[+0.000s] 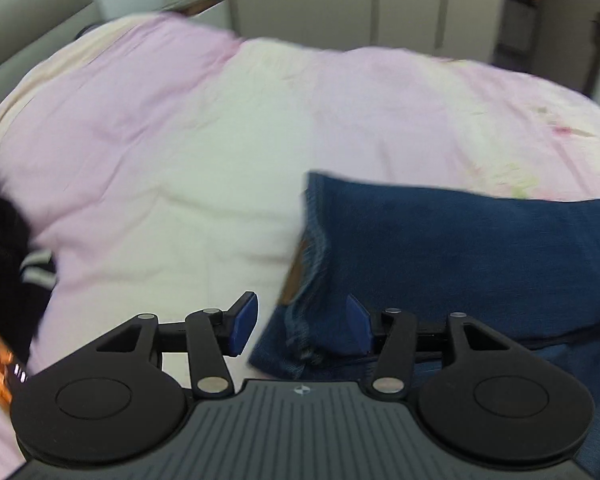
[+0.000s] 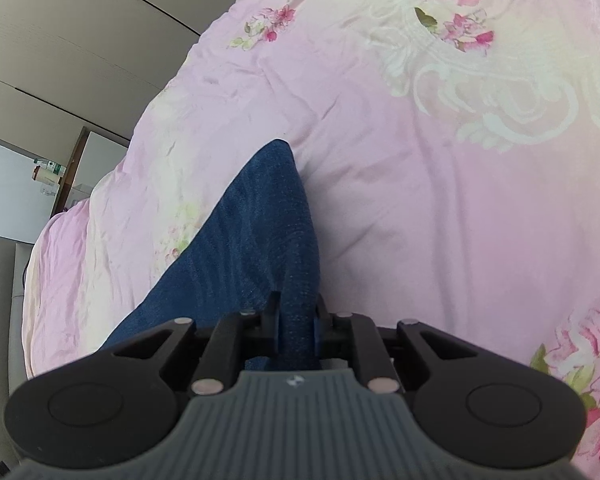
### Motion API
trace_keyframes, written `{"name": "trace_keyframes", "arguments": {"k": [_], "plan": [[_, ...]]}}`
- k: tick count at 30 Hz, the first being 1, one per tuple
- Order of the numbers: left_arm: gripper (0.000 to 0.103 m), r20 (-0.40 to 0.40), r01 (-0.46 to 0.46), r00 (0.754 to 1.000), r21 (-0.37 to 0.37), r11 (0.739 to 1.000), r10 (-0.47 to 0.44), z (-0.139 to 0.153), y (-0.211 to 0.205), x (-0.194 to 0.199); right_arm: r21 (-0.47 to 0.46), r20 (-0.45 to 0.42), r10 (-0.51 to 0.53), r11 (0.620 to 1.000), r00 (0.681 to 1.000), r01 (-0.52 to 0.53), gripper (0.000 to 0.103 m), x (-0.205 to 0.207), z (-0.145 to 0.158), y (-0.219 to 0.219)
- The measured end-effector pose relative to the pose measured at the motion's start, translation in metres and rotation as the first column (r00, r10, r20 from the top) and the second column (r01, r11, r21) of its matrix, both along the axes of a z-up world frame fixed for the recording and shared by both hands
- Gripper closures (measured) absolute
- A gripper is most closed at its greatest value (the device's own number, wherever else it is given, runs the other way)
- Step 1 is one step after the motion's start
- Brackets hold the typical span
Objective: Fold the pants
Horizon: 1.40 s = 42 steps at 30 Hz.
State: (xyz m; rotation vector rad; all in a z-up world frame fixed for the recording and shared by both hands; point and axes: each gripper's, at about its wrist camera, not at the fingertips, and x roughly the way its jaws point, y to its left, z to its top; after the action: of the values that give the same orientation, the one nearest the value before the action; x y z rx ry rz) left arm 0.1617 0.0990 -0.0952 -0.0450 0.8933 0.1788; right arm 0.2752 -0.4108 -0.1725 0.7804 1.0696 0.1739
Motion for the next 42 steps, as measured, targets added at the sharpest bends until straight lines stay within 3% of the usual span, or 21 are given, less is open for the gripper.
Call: {"name": "trace_keyframes", "arguments": {"k": [3, 6, 10, 14, 19, 24, 27, 30, 32, 34, 37, 40, 42], "plan": [[0.045, 0.041, 0.138, 0.990, -0.057, 0.989, -0.135, 0.014, -0.017, 0.015, -0.014, 0.026, 0.018, 1.000, 0.999, -0.018, 0.093, 0.000, 0.017, 0.006], [0.055, 0.048, 0.281, 0.959, -0.024, 0.960, -0.279, 0.016, -0.044, 0.037, -0.011, 0.052, 0.027, 1.000, 0.998, -0.026, 0.094, -0.003, 0.034, 0.012], [0.071, 0.019, 0.449, 0.893, 0.029, 0.893, -0.449, -0.003, -0.086, 0.073, -0.012, 0.078, 0.042, 0.999, 0.996, -0.041, 0.094, -0.006, 0.054, 0.021], [0.079, -0.023, 0.569, 0.822, 0.057, 0.821, -0.568, -0.028, -0.123, 0.114, -0.007, 0.097, 0.052, 0.999, 0.994, -0.051, 0.094, -0.006, 0.064, 0.027], [0.084, -0.085, 0.635, 0.772, 0.069, 0.769, -0.630, -0.056, -0.154, 0.164, -0.003, 0.110, 0.061, 0.998, 0.992, -0.061, 0.094, -0.008, 0.067, 0.028], [0.088, -0.187, 0.636, 0.765, 0.072, 0.768, -0.616, -0.092, -0.167, 0.202, 0.032, 0.114, 0.048, 0.998, 0.992, -0.052, 0.094, -0.010, 0.065, 0.025], [0.088, -0.224, 0.632, 0.764, 0.069, 0.772, -0.605, -0.108, -0.168, 0.207, 0.057, 0.123, 0.045, 0.997, 0.991, -0.052, 0.094, -0.012, 0.065, 0.027], [0.088, -0.216, 0.641, 0.761, 0.111, 0.759, -0.611, -0.105, -0.170, 0.198, 0.052, 0.137, 0.058, 0.996, 0.989, -0.065, 0.094, -0.009, 0.067, 0.033], [0.088, -0.225, 0.663, 0.742, 0.113, 0.740, -0.631, -0.097, -0.170, 0.189, 0.031, 0.144, 0.066, 0.997, 0.987, -0.071, 0.094, -0.007, 0.071, 0.036], [0.088, -0.243, 0.693, 0.714, 0.105, 0.713, -0.657, -0.086, -0.175, 0.178, 0.031, 0.147, 0.067, 0.997, 0.987, -0.072, 0.094, -0.008, 0.073, 0.038], [0.088, -0.268, 0.753, 0.645, 0.063, 0.655, -0.716, -0.075, -0.185, 0.155, 0.023, 0.167, 0.072, 0.997, 0.983, -0.077, 0.094, -0.014, 0.078, 0.041], [0.087, -0.292, 0.820, 0.545, -0.007, 0.572, -0.786, -0.068, -0.197, 0.129, 0.019, 0.181, 0.069, 0.997, 0.981, -0.074, 0.094, -0.019, 0.082, 0.044], [0.087, -0.318, 0.847, 0.501, -0.014, 0.532, -0.805, -0.074, -0.205, 0.116, 0.022, 0.183, 0.057, 0.998, 0.981, -0.062, 0.094, -0.023, 0.083, 0.045]]}}
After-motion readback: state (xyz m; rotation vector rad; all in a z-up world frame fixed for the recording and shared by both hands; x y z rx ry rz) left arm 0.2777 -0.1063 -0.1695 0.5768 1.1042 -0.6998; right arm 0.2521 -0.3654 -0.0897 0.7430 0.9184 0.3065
